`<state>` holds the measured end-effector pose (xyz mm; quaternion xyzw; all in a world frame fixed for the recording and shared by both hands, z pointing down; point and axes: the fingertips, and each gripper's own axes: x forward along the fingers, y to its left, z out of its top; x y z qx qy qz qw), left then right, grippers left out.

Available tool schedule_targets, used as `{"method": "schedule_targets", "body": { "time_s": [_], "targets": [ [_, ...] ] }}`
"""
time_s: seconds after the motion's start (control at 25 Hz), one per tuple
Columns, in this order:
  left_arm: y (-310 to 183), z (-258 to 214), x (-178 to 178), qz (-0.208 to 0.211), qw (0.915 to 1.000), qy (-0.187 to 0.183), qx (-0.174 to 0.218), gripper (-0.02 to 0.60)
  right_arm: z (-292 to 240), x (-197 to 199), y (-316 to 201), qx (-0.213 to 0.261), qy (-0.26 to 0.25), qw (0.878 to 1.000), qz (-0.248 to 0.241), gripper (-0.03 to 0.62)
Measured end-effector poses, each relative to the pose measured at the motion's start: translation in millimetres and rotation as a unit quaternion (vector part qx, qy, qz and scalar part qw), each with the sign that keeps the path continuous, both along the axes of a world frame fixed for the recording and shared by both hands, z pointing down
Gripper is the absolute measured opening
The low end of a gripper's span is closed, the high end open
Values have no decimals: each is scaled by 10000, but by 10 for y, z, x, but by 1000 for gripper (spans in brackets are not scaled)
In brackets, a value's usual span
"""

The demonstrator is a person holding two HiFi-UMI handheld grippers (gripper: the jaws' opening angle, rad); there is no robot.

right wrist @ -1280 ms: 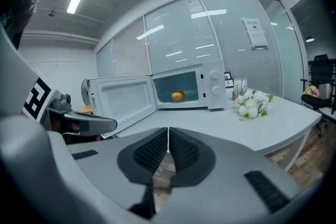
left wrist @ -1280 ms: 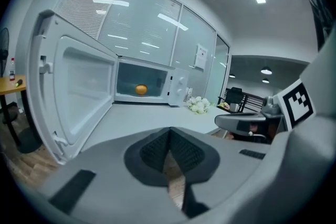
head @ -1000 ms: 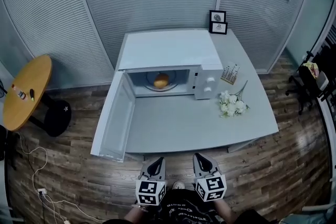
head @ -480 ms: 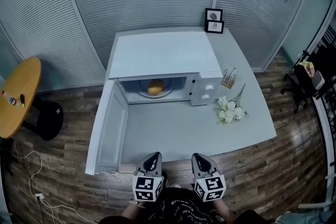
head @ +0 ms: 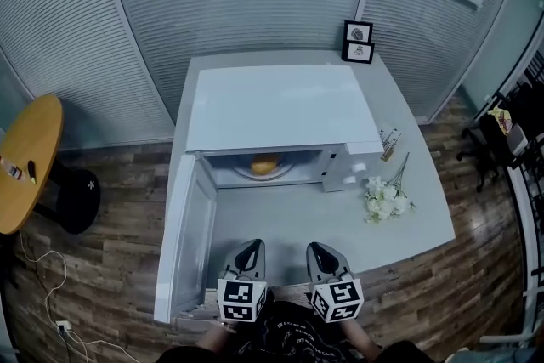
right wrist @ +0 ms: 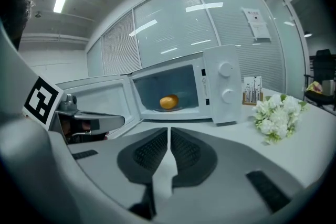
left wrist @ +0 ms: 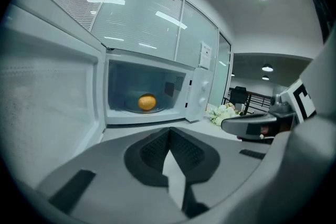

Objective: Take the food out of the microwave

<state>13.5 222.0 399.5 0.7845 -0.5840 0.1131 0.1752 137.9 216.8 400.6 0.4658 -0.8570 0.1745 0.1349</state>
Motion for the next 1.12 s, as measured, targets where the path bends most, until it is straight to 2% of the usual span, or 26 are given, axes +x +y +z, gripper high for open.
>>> {"method": "schedule_targets", "body": {
  "time_s": [0.24, 0.36, 0.48, 0.56, 0.68, 0.8, 0.96, 1.12],
  "targets": [
    [-256, 56, -122, -20, 9999, -51, -106, 8, -19, -250, -302, 48, 7, 10000, 84, 6],
    [-311, -12, -137, 88, 9999, 65, 16, 8, -26, -376, -415, 72, 40, 9999, 85, 8],
    [-386, -45, -197, 13, 9999, 150, 79, 8, -54, -517, -542, 138, 76, 9999, -32, 14],
    [-406, -74, -214, -50, 9998, 205, 62, 8, -75, -600, -621, 125, 33, 9998, -146, 116],
    [-415, -78, -249, -161, 9997, 199, 20, 8, -141, -687, -770, 128, -73, 9996, -240, 153],
    [-433, -90, -288, -305, 9994, 170, -13, 8, -196, -782, -922, 101, -90, 9992, -383, 250],
    [-436, -100, -302, -432, 9989, 155, -82, 8, -239, -889, -1087, 60, -36, 9987, -498, 284],
    [-446, -85, -294, -501, 9985, 145, -136, 8, -201, -985, -1285, 49, 160, 9990, -415, 325]
  ]
}}
